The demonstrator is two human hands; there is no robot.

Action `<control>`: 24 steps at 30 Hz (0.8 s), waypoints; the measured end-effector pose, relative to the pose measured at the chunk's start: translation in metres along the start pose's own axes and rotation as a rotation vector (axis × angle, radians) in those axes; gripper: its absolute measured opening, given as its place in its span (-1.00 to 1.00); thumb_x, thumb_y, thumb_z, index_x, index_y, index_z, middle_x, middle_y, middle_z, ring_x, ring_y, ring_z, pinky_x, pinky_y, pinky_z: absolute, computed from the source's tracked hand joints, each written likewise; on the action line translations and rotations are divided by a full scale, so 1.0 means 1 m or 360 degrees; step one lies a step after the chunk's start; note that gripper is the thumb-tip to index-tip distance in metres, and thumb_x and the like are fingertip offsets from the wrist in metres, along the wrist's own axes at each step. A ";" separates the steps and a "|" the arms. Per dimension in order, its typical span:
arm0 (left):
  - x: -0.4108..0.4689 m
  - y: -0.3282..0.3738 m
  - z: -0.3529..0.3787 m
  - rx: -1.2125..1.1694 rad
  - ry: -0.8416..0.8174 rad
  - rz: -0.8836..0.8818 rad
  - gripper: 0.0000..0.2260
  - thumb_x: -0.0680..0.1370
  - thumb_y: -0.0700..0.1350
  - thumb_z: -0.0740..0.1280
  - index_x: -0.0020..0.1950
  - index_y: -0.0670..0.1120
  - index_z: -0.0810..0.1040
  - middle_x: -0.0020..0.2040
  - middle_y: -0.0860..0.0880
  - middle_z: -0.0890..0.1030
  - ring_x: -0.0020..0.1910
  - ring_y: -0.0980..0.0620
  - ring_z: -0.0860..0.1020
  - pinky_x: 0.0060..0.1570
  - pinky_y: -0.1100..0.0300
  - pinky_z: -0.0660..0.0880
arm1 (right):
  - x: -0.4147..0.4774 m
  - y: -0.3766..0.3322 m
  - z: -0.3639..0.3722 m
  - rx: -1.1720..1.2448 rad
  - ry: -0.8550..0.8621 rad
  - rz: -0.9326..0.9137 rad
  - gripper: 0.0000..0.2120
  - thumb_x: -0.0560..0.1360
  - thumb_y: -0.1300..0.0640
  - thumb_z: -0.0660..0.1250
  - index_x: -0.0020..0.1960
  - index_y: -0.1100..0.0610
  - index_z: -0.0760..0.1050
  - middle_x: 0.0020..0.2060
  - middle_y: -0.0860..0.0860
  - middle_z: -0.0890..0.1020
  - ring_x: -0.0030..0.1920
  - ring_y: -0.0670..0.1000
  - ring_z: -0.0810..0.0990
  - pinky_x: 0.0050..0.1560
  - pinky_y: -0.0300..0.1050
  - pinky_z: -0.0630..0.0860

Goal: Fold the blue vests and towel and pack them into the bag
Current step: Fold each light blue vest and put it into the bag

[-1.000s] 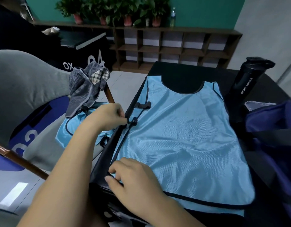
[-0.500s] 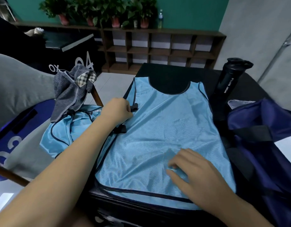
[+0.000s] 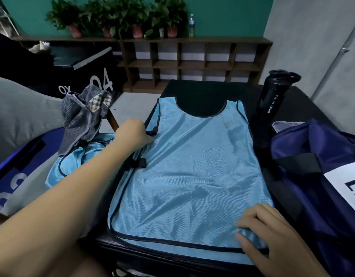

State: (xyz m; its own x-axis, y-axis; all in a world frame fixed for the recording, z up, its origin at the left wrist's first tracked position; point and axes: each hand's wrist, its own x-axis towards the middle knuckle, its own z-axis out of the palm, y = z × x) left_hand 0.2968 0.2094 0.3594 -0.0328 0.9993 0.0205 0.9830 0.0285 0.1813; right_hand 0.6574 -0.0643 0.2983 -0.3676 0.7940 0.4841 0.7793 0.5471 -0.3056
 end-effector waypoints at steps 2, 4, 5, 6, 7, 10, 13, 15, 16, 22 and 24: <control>0.003 -0.015 -0.003 -0.0337 0.0000 -0.0073 -0.54 0.53 -0.01 0.49 -0.41 -0.10 0.31 -0.49 -0.06 0.29 -0.46 -0.06 0.26 -0.37 0.16 0.20 | 0.000 0.001 0.002 0.0001 0.0025 -0.0007 -0.90 0.60 0.00 0.39 -0.08 -0.03 0.61 -0.08 -0.15 0.51 -0.09 -0.08 0.54 0.01 -0.08 0.48; 0.004 -0.029 -0.001 -0.0590 -0.0022 -0.0197 -0.55 0.56 -0.05 0.47 -0.39 -0.10 0.29 -0.49 -0.06 0.28 -0.46 -0.04 0.25 -0.37 0.16 0.16 | -0.001 0.001 0.003 0.0001 0.0037 -0.0004 -0.88 0.63 0.02 0.37 -0.09 -0.04 0.58 -0.09 -0.15 0.51 -0.11 -0.06 0.54 -0.01 -0.08 0.47; 0.003 -0.033 0.000 -0.0633 -0.0056 -0.0257 -0.57 0.57 -0.05 0.47 -0.37 -0.12 0.33 -0.47 -0.08 0.33 -0.46 -0.05 0.28 -0.37 0.16 0.19 | -0.001 0.001 0.003 0.0007 0.0048 -0.0001 -0.88 0.63 0.04 0.38 -0.10 -0.04 0.57 -0.09 -0.15 0.51 -0.10 -0.06 0.54 -0.01 -0.08 0.47; 0.003 -0.036 0.001 -0.0634 -0.0103 -0.0297 -0.60 0.57 -0.04 0.47 -0.34 -0.15 0.37 -0.44 -0.10 0.37 -0.45 -0.06 0.32 -0.38 0.16 0.22 | -0.001 0.001 0.003 0.0016 0.0061 0.0006 -0.88 0.61 0.06 0.40 -0.10 -0.03 0.57 -0.09 -0.16 0.52 -0.10 -0.07 0.55 -0.01 -0.08 0.48; 0.003 -0.036 0.000 -0.0605 -0.0158 -0.0317 -0.62 0.58 -0.03 0.46 -0.30 -0.16 0.40 -0.41 -0.11 0.40 -0.45 -0.06 0.33 -0.39 0.17 0.23 | -0.001 0.001 0.003 0.0028 0.0075 0.0014 -0.89 0.59 0.08 0.44 -0.11 -0.03 0.57 -0.09 -0.16 0.52 -0.10 -0.07 0.55 -0.01 -0.09 0.48; 0.009 -0.034 -0.009 -0.0334 -0.0280 -0.0301 -0.62 0.61 0.01 0.42 -0.26 -0.20 0.43 -0.34 -0.14 0.46 -0.43 -0.07 0.36 -0.40 0.18 0.27 | -0.002 0.002 0.003 0.0051 0.0109 0.0016 -0.88 0.54 0.09 0.48 -0.14 0.00 0.58 -0.10 -0.16 0.53 -0.09 -0.08 0.56 -0.01 -0.10 0.48; 0.025 -0.033 -0.021 -0.0061 -0.0049 -0.0245 -0.60 0.61 0.01 0.39 -0.33 -0.17 0.40 -0.41 -0.11 0.43 -0.43 -0.08 0.36 -0.41 0.19 0.28 | -0.003 0.003 0.004 0.0044 0.0124 0.0005 -0.88 0.56 0.01 0.44 -0.14 0.00 0.60 -0.11 -0.16 0.54 -0.10 -0.08 0.56 -0.01 -0.12 0.48; 0.035 -0.027 -0.022 0.0018 0.0171 -0.0175 -0.65 0.58 -0.06 0.38 -0.34 -0.16 0.40 -0.44 -0.09 0.37 -0.46 -0.07 0.32 -0.41 0.19 0.26 | -0.003 0.004 0.004 0.0038 0.0134 0.0004 -0.87 0.56 -0.02 0.43 -0.14 -0.02 0.60 -0.11 -0.17 0.53 -0.12 -0.09 0.56 -0.03 -0.12 0.48; 0.037 -0.019 -0.021 0.0021 0.0240 -0.0148 -0.74 0.57 -0.11 0.36 -0.27 -0.19 0.47 -0.40 -0.10 0.44 -0.43 -0.09 0.38 -0.40 0.16 0.32 | -0.003 0.004 0.005 0.0039 0.0137 0.0002 -0.87 0.56 -0.02 0.44 -0.14 -0.02 0.60 -0.11 -0.17 0.53 -0.13 -0.09 0.56 -0.04 -0.12 0.48; 0.048 0.021 -0.001 -0.0007 0.0277 0.0040 -0.73 0.59 0.05 0.35 -0.10 -0.15 0.52 -0.24 -0.11 0.57 -0.29 -0.10 0.52 -0.40 0.16 0.35 | -0.004 0.006 0.005 0.0040 0.0134 -0.0003 -0.90 0.54 -0.01 0.45 -0.12 -0.02 0.62 -0.11 -0.16 0.54 -0.13 -0.09 0.57 -0.08 -0.09 0.52; 0.053 0.021 0.007 0.0106 0.0174 0.0030 -0.66 0.55 0.14 0.39 -0.16 -0.13 0.51 -0.29 -0.08 0.55 -0.33 -0.07 0.52 -0.42 0.16 0.36 | -0.004 0.006 0.005 0.0037 0.0135 -0.0007 -0.90 0.54 0.00 0.46 -0.12 -0.01 0.61 -0.12 -0.15 0.53 -0.14 -0.07 0.57 -0.10 -0.08 0.53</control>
State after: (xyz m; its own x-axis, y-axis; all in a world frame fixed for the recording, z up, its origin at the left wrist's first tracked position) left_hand 0.3175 0.2633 0.3571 -0.0299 0.9909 0.1313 0.9933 0.0148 0.1145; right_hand 0.6613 -0.0629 0.2899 -0.3260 0.7670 0.5527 0.7655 0.5572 -0.3217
